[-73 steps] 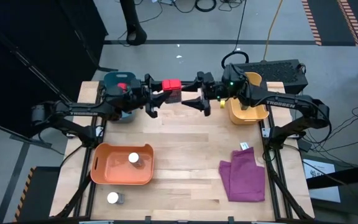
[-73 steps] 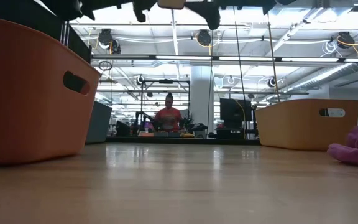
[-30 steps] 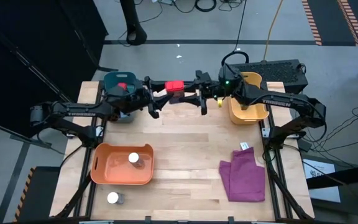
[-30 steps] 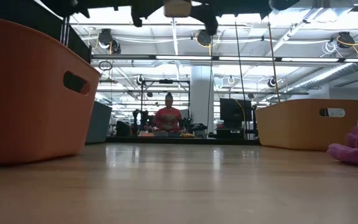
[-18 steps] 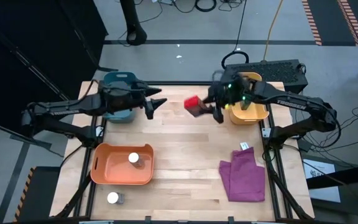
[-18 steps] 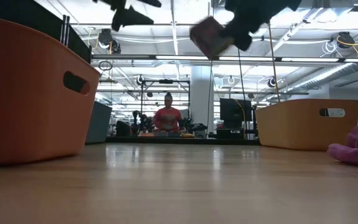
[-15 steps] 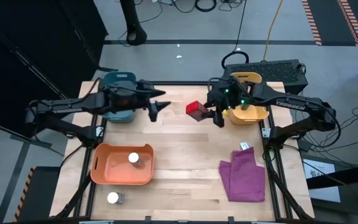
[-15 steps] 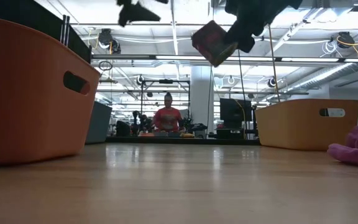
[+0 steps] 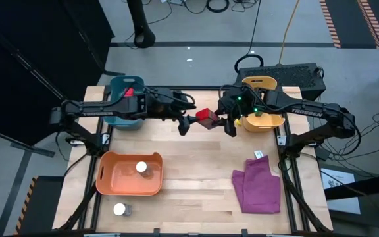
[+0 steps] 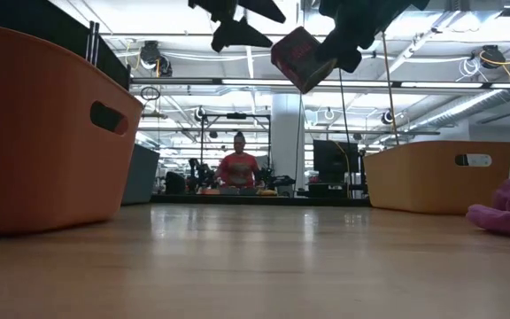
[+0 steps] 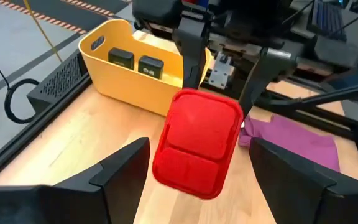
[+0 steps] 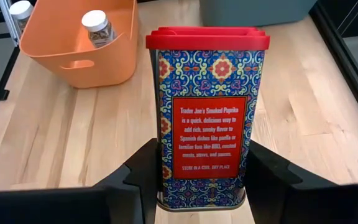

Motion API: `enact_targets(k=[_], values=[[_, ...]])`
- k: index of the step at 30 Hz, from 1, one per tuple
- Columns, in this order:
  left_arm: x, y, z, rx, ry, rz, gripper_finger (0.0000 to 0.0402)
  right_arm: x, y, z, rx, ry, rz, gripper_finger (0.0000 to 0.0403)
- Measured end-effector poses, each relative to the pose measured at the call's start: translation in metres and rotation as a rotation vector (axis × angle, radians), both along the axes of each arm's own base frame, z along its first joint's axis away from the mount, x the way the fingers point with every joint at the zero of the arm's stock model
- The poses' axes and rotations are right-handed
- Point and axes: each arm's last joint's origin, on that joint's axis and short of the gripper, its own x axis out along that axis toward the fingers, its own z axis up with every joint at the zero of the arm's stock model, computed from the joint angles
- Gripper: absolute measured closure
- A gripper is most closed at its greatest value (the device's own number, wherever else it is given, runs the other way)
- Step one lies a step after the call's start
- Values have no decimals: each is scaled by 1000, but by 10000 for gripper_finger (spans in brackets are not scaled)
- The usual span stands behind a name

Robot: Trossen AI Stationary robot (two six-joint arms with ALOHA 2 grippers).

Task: Sort spices by type
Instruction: Put the red seasoning can into the blue bin

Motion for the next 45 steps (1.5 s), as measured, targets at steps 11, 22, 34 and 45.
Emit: enact_targets(k=[11,22,34,45], values=[[0,-2,2,-7,-19,-26,119,0,0,0,-1,-2,-1,245],[0,0,2,60,-6,103,7,0,0,0,0,-2,-1,245],[25,1,-20,71,-14,-118,34,-1,0,-1,-25,16,4,245],[33,22,-32,66,-16,-115,34,-1,-1,-1,-37,15,8,245]])
